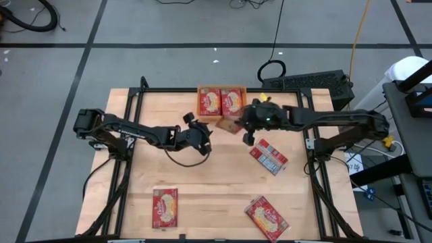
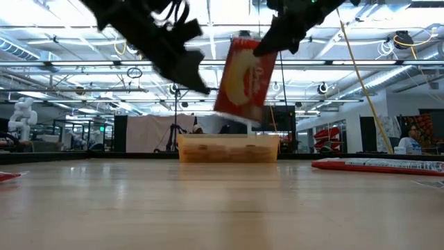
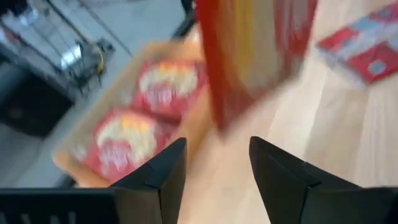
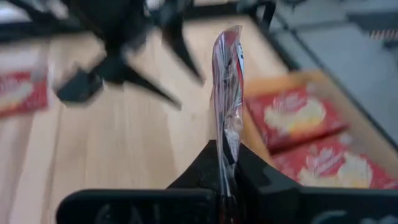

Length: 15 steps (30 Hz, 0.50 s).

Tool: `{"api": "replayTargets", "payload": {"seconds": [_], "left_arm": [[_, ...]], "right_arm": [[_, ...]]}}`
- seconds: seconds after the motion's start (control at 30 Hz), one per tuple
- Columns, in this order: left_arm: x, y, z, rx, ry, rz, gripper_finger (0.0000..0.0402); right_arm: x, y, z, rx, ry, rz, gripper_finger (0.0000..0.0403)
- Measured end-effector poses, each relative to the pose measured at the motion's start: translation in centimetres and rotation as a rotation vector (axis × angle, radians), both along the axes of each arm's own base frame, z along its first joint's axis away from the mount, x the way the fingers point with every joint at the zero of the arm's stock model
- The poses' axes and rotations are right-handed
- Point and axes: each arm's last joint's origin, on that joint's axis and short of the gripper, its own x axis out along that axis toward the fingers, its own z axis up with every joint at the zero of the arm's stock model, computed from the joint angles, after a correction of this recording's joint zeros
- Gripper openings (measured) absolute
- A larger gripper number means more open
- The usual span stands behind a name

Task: Sort popcorn bags into baskets
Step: Put the popcorn pack into the orange bin

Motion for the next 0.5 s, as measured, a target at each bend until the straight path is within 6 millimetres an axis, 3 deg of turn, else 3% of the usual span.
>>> {"api": "replayTargets", "payload": {"seconds": [0.27, 0.5], "left_arm": [[-2.5, -0.3, -3.9, -0.129, -0.169, 0.03, 0.0149], [-3.4, -0.8, -3.5, -0.225, -0.52, -0.125, 0.0147]], "right_arm": [[-1.2, 0.2, -0.4, -0.112, -0.392, 0.029, 0.0003], [-2.0, 0.3, -1.5, -0.237, -0.735, 0.035, 0.0004]]}}
